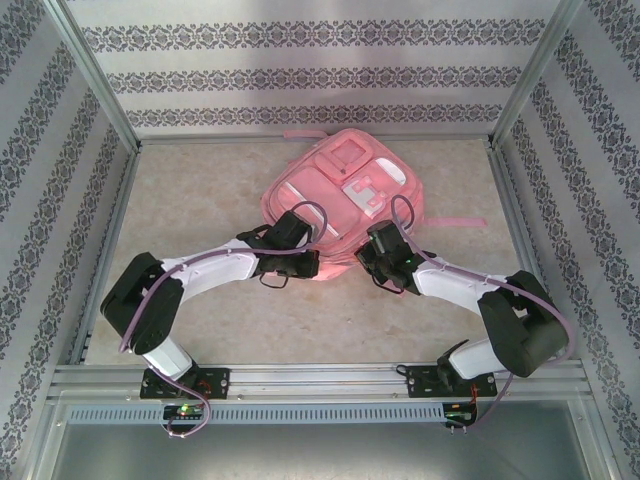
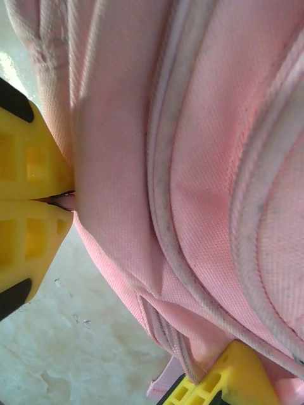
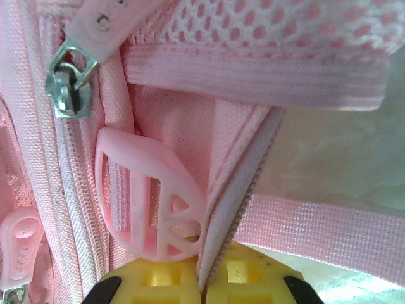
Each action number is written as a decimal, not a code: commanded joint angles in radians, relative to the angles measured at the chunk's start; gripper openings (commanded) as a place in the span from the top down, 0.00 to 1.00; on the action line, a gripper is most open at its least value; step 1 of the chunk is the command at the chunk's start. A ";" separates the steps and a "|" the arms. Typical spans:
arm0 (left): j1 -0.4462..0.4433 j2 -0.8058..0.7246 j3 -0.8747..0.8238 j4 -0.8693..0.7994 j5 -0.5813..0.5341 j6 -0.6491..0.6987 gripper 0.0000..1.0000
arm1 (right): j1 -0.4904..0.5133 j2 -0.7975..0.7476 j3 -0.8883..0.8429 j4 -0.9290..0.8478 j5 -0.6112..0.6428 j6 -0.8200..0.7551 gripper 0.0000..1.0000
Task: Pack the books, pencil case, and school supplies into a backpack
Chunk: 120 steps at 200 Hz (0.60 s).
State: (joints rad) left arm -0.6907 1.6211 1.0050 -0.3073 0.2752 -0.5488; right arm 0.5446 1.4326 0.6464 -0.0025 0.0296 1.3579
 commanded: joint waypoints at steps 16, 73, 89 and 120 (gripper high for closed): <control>0.022 -0.076 -0.026 -0.053 -0.036 0.046 1.00 | -0.043 0.001 0.019 -0.099 0.103 -0.060 0.89; -0.023 -0.134 -0.051 -0.024 0.069 0.029 1.00 | -0.043 -0.099 0.040 -0.156 0.060 -0.122 0.41; -0.044 -0.141 -0.042 -0.032 0.093 0.030 1.00 | -0.034 -0.156 0.033 -0.187 0.056 -0.129 0.39; -0.087 -0.161 -0.030 -0.047 0.101 0.028 1.00 | -0.016 -0.280 -0.011 -0.248 0.041 -0.107 0.30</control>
State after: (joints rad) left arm -0.7357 1.5036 0.9569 -0.3260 0.3332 -0.5282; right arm 0.5095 1.2293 0.6590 -0.1761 0.0563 1.2518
